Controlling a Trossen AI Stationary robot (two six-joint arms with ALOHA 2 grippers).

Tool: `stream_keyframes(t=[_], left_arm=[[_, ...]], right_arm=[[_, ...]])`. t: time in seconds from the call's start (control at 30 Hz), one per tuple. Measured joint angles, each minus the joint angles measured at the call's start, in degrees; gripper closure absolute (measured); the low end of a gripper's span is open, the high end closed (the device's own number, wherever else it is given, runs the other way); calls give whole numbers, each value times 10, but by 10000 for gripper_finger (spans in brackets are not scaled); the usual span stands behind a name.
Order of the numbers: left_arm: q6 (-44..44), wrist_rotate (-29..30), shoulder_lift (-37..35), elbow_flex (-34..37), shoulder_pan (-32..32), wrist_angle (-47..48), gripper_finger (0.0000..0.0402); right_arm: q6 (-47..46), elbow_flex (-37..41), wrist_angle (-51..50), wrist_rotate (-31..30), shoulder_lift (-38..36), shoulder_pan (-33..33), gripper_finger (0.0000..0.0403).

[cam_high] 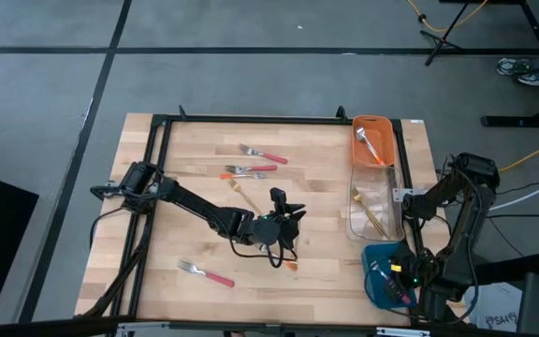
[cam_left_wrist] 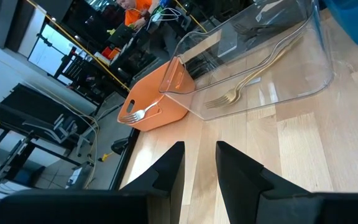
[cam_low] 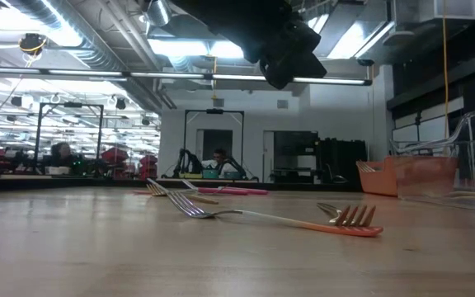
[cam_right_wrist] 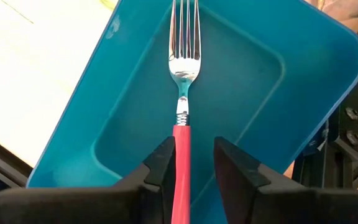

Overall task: Sort silverware by color (type)
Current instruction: Put the gold fork into the transparent bin

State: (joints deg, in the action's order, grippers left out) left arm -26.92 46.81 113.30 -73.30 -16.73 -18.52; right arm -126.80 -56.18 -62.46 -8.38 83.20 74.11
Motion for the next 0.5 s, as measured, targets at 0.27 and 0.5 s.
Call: stream_keyframes(t=[0.27, 0.5], left_arm=[[-2, 0, 0, 0, 0, 0, 317], [-2, 0, 0, 0, 1, 0, 317]], right_arm=[[0, 0, 0, 0, 0, 0, 306], [0, 0, -1, 7, -1, 0, 306]])
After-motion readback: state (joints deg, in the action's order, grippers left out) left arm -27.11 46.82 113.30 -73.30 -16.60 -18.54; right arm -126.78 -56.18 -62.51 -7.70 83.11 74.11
